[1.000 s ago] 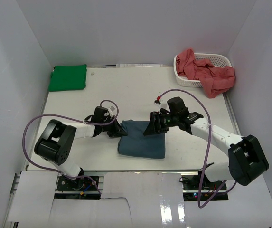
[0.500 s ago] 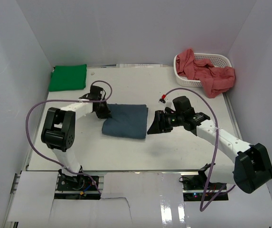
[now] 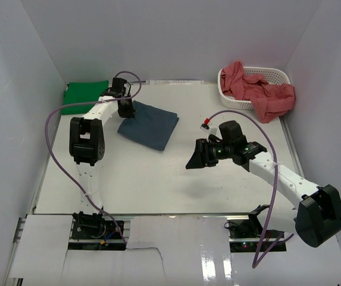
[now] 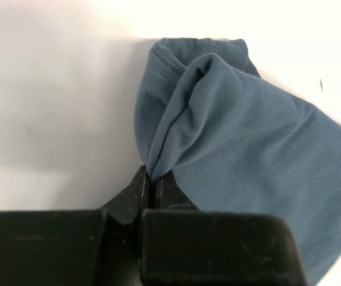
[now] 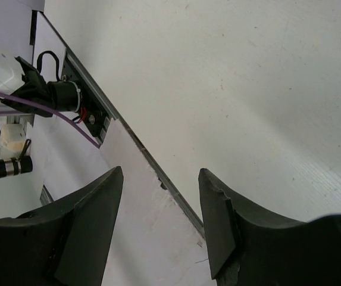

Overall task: Fold and stack the t-shirts
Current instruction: Put the neatly folded tshirt into the corner of the board with the left arm

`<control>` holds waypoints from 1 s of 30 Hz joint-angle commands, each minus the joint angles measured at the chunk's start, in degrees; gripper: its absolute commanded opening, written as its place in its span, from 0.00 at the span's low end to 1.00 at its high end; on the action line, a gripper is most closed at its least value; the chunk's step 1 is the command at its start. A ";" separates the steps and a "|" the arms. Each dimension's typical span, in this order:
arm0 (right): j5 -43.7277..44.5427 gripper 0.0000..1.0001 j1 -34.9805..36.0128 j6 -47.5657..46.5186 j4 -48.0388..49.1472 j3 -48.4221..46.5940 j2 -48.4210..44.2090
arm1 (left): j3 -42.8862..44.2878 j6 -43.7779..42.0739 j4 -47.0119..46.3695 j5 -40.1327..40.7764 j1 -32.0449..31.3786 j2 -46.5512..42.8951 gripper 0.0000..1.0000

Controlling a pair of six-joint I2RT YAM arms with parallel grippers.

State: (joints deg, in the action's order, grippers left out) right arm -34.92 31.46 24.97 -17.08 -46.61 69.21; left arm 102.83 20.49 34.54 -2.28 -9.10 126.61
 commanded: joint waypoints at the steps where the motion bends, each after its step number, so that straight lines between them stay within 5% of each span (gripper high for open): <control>1: -1.64 0.60 -0.35 -0.89 -0.41 -0.24 -1.80 | 5.36 -3.26 -0.52 2.19 1.98 2.50 0.00; 15: -1.73 0.60 -0.79 -1.42 -6.03 -3.57 -0.31 | 26.80 -7.74 -6.94 3.59 6.12 12.87 0.00; 30: -2.52 0.61 -0.70 -0.98 -8.58 -6.48 6.11 | 28.05 -9.94 -10.20 5.10 13.05 8.40 0.00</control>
State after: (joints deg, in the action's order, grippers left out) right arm -36.23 30.85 24.60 -24.32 -50.81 74.37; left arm 130.96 11.84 26.48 1.56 0.84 141.67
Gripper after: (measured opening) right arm 0.605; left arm 0.053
